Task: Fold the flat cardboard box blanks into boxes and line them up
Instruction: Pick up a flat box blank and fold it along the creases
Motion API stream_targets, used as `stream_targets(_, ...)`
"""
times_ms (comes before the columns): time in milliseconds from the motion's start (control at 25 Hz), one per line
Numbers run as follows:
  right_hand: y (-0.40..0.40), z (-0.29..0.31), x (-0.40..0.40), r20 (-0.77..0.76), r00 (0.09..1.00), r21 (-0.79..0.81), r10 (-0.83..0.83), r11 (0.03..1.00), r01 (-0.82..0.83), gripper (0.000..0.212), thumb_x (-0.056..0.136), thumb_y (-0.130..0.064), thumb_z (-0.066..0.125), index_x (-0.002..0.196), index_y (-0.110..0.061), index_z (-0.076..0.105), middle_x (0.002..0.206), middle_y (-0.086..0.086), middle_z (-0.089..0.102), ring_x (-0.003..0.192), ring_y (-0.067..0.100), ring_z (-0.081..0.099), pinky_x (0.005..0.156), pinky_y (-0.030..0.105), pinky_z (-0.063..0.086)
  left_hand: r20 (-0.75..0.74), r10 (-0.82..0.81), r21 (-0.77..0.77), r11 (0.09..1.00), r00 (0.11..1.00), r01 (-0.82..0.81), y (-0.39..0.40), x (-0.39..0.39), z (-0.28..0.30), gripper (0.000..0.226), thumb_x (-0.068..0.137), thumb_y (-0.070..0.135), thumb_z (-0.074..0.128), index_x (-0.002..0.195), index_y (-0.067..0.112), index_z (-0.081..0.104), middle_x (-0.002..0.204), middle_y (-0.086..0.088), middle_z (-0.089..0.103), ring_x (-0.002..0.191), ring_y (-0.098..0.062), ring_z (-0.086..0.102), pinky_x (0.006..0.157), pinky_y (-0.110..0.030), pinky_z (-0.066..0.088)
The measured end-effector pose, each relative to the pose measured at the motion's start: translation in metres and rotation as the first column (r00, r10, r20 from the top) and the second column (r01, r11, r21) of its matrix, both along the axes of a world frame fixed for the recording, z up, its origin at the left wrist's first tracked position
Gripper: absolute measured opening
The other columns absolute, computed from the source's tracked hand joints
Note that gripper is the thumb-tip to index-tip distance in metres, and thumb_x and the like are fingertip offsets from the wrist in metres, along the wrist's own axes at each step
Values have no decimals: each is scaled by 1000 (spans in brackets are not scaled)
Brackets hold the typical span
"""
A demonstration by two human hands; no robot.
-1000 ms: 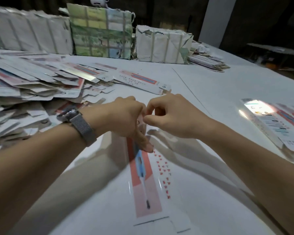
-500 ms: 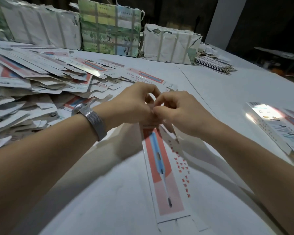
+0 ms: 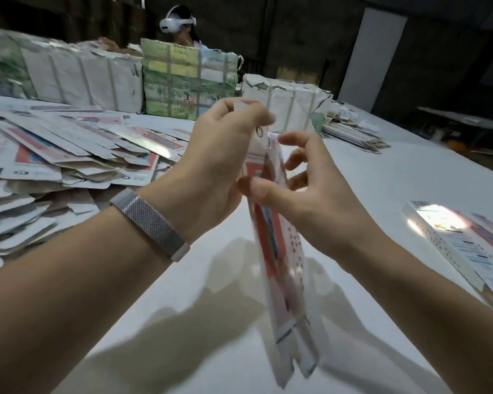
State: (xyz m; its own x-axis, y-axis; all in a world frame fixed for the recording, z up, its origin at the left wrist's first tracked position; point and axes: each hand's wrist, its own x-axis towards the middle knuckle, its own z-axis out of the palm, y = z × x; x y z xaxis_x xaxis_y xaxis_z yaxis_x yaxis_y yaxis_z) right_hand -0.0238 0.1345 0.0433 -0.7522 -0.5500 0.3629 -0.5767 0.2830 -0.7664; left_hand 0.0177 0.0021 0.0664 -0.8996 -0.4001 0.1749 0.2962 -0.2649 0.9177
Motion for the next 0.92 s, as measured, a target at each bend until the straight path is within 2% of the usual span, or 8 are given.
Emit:
stream_targets(160,0,10,2,10,1000,-206,23,978,-20,50,71,-56,60,118,-53,41,102,-21,55,91,-5,62,67,25,54,-146,-93,-131,989,985,74,11,8,3,32,100,41,50,121,19,62,116,-7,67,108,-25,67,86,-41,61)
stream_targets(320,-7,11,-3,167,943,-496,287,851,-171,45,91,-30,43,135,-35,47,118,-5,68,103,18,69,85,51,59,-161,-65,-411,912,985,-7,16,3,-7,34,102,32,56,134,43,53,135,2,54,115,-18,64,88,-44,57)
stream_targets(400,-8,11,-5,116,947,-572,299,800,-183,38,100,-17,36,129,-37,49,109,-12,73,102,22,71,82,43,61,-136,-97,-315,948,986,50,11,0,-13,53,97,21,64,139,43,41,127,-2,63,105,-23,71,83,-46,60)
stream_targets(480,-6,11,-9,103,972,-599,210,793,-107,43,101,-9,35,126,-43,46,95,-19,74,94,26,73,70,38,62,-114,-154,-247,961,982,122,4,-2,-16,55,93,10,67,137,29,42,113,-4,73,95,-21,74,75,-44,60)
stream_targets(600,-5,8,-18,54,996,-549,76,835,-34,42,101,-7,41,132,-34,50,99,-1,74,90,31,71,70,47,61,-115,-288,-233,938,951,256,-1,-7,-22,53,96,-1,54,140,28,46,117,-6,72,94,-20,70,78,-45,59)
stream_targets(680,-10,5,-22,-78,995,-392,-66,919,30,40,100,-13,47,137,-27,53,116,0,66,99,20,67,82,43,59,-176,-408,-103,913,896,396,-2,-7,-24,57,101,2,44,144,40,43,123,-6,69,92,-19,69,73,-36,61)
stream_targets(800,-19,4,-26,-244,945,-252,-218,955,156,38,98,-29,55,136,-32,58,112,-5,45,98,7,55,87,33,55,-185,-500,-78,866,846,494,-3,-7,-24,47,106,24,35,150,38,41,135,-5,64,109,-21,67,82,-37,58)
stream_targets(920,-17,-1,-24,-350,914,-242,-203,963,121,34,93,-35,60,125,-27,68,105,-7,42,90,1,49,78,17,48,-131,-431,-192,894,893,404,-5,-8,-31,44,105,46,30,136,33,59,123,-1,70,106,-16,68,82,-33,56)
